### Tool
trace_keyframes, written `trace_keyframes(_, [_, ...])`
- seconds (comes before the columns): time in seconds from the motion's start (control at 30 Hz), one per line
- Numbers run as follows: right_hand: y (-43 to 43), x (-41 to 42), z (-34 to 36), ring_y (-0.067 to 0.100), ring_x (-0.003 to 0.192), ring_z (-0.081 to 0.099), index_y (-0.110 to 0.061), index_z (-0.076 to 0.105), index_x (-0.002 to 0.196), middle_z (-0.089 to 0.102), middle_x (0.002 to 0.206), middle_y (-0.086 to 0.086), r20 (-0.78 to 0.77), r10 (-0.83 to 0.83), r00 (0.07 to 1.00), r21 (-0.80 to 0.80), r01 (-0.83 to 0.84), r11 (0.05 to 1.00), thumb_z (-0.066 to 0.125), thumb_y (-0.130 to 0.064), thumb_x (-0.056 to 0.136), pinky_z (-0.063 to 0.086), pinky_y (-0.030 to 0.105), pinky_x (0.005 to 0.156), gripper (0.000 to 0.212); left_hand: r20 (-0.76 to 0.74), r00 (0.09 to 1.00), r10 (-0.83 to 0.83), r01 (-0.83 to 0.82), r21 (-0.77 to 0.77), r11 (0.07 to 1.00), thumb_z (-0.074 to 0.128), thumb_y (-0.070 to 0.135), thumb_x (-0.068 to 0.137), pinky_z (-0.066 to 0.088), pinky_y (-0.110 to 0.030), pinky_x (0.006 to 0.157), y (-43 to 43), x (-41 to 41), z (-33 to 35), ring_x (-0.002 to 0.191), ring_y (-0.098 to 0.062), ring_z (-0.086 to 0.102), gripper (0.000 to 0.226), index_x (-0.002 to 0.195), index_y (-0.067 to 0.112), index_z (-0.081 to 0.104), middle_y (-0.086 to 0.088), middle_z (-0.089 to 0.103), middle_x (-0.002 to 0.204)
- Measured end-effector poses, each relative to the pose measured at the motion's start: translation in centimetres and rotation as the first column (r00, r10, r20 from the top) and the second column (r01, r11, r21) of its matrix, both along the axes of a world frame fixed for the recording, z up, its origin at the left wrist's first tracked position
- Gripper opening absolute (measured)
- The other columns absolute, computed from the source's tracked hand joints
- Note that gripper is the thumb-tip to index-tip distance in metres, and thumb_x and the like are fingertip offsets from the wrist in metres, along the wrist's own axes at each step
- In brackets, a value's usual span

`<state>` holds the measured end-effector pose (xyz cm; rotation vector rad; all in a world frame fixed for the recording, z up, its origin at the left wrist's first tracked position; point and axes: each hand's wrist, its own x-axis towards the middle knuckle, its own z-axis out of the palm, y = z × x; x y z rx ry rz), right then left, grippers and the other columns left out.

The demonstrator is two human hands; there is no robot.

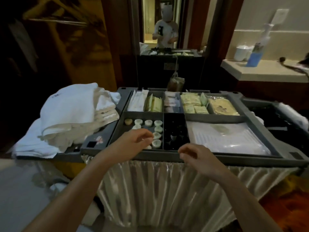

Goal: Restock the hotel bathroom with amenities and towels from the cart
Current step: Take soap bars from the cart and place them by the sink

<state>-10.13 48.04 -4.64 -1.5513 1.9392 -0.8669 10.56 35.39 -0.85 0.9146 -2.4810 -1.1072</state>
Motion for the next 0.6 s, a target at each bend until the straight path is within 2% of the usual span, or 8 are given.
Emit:
trace_keyframes(0.1, [-3.1, -1.1, 0.0, -0.006, 0.084, 0.057, -0.023, 0.063, 0.106, 0.062, 0.093, -0.014, -0.001, 0.062, 0.998, 0.020, -0.062, 0.998, 0.056, -0.024, 0.092, 0.041, 0.002, 0.066, 0.015, 0.031, 0.995, 0.096, -0.096, 0.008, 0.995, 0.047, 0.028, 0.096, 0.048, -0.025, 0.086, -2.5, 0.1, -0.6, 0.098, -0.005, 0.059, 0.016, 0.107, 0.029, 0.058, 0.011, 0.063, 0.104])
trace_keyframes(0.17, [-5.2, -1.6, -0.3, -0.006, 0.086, 0.057, -0.025, 0.062, 0.105, 0.063, 0.094, -0.014, -0.013, 0.085, 0.996, 0.024, -0.085, 0.996, 0.056, -0.025, 0.092, 0.042, 0.004, 0.067, 0.015, 0.067, 0.987, 0.145, -0.146, -0.001, 0.989, 0.047, 0.027, 0.096, 0.047, -0.024, 0.087, -4.3, 0.2, -1.1, 0.100, -0.007, 0.058, 0.019, 0.111, 0.025, 0.058, 0.009, 0.062, 0.107])
trace_keyframes(0.33, [-10.6, -1.9, -1.2, 0.003, 0.089, 0.059, -0.024, 0.062, 0.106, 0.064, 0.097, -0.009, -0.076, 0.118, 0.990, 0.049, -0.114, 0.992, 0.056, -0.027, 0.092, 0.048, 0.017, 0.076, 0.015, 0.106, 0.977, 0.186, -0.182, -0.043, 0.982, 0.050, 0.026, 0.095, 0.043, -0.010, 0.077, -10.3, 0.6, -2.6, 0.102, -0.007, 0.058, 0.021, 0.114, 0.023, 0.058, 0.006, 0.062, 0.108])
trace_keyframes(0.43, [-14.1, -1.7, -1.9, 0.008, 0.089, 0.060, -0.024, 0.061, 0.106, 0.063, 0.095, -0.006, -0.110, 0.129, 0.986, 0.089, -0.120, 0.989, 0.057, -0.027, 0.091, 0.048, 0.023, 0.078, 0.015, 0.128, 0.978, 0.163, -0.159, -0.037, 0.987, 0.050, 0.027, 0.094, 0.041, -0.007, 0.072, -14.0, 0.4, -3.5, 0.096, -0.002, 0.055, 0.023, 0.116, 0.023, 0.057, 0.008, 0.060, 0.108])
trace_keyframes(0.53, [-17.3, -1.1, -2.6, 0.007, 0.087, 0.058, -0.022, 0.060, 0.109, 0.060, 0.089, -0.012, -0.145, 0.143, 0.979, 0.114, -0.127, 0.985, 0.060, -0.028, 0.089, 0.047, 0.023, 0.079, 0.021, 0.109, 0.984, 0.143, -0.144, 0.006, 0.990, 0.052, 0.029, 0.093, 0.042, -0.010, 0.077, -17.3, -0.2, -4.5, 0.096, -0.002, 0.056, 0.022, 0.114, 0.026, 0.057, 0.010, 0.060, 0.103])
trace_keyframes(0.6, [-19.3, -0.5, -3.2, 0.007, 0.089, 0.057, -0.022, 0.060, 0.110, 0.058, 0.086, -0.014, -0.217, 0.137, 0.967, 0.122, -0.113, 0.986, 0.061, -0.030, 0.087, 0.046, 0.027, 0.085, 0.024, 0.105, 0.984, 0.144, -0.147, 0.020, 0.989, 0.054, 0.029, 0.092, 0.046, -0.017, 0.081, -19.3, -0.4, -5.4, 0.095, -0.002, 0.058, 0.019, 0.111, 0.028, 0.058, 0.014, 0.061, 0.099])
